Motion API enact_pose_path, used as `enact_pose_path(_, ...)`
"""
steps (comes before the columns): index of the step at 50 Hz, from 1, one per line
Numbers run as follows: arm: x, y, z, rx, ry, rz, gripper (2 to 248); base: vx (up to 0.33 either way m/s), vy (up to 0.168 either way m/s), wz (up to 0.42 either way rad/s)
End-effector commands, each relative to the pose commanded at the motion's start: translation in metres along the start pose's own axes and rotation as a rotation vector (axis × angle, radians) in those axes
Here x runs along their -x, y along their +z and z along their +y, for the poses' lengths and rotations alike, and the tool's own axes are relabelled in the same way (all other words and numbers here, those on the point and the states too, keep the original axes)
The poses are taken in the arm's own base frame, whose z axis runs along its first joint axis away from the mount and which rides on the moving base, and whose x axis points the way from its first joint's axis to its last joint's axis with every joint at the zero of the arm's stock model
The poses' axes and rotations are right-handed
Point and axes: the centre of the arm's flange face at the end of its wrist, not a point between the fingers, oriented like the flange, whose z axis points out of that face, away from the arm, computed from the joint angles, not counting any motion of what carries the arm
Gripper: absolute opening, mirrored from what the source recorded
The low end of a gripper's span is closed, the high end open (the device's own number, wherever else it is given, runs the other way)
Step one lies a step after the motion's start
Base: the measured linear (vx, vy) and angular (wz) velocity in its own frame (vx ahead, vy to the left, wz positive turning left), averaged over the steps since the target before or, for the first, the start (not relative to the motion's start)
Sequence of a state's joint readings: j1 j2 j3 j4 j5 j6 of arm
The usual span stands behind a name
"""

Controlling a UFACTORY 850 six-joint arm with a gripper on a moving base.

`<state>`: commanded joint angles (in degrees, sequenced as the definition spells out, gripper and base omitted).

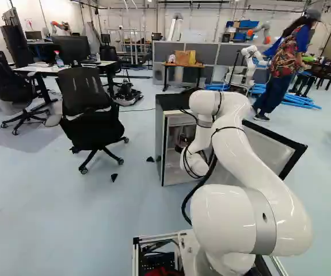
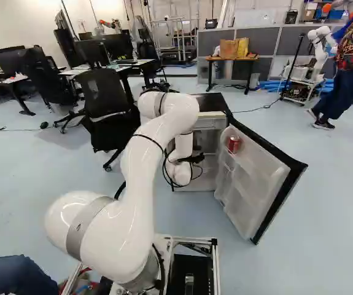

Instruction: Grab a drink from the fridge

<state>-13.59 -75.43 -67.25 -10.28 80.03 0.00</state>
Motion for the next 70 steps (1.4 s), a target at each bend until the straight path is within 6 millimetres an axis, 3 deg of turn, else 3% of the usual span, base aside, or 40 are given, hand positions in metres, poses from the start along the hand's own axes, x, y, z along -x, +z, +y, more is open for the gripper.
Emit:
enact_pose_path(24, 0.001, 0.033, -0.005, -0.016, -0.015, 0.053, 247, 0.000, 0.000, 0.000)
enact_pose_path(43, 0.001, 0.033, -0.005, -0.016, -0.015, 0.053, 242, 0.000, 0.000, 0.000)
enact_pose_path(44, 0.001, 0.033, -0.005, -0.016, -0.015, 0.053, 229, 0.000, 0.000, 0.000)
enact_pose_path(54, 0.001, 0.033, -0.005, -0.016, -0.015, 0.053, 216, 0.000, 0.000, 0.000)
enact_pose_path(55, 0.001, 0.033, -0.005, -0.016, -0.015, 0.053, 204, 0.000, 0.000, 0.000)
enact_pose_path(64, 0.001, 0.033, -0.005, -0.016, -0.015, 0.053, 192, 0.000, 0.000, 0.000)
enact_pose_path(65, 0.001, 0.033, -0.005, -0.016, -0.015, 0.053, 179, 0.000, 0.000, 0.000)
enact_pose_path(69, 0.001, 0.033, -0.005, -0.016, -0.015, 0.053, 179, 0.000, 0.000, 0.000)
enact_pose_path(70, 0.001, 0.033, -0.005, -0.016, -0.015, 0.053, 167, 0.000, 0.000, 0.000)
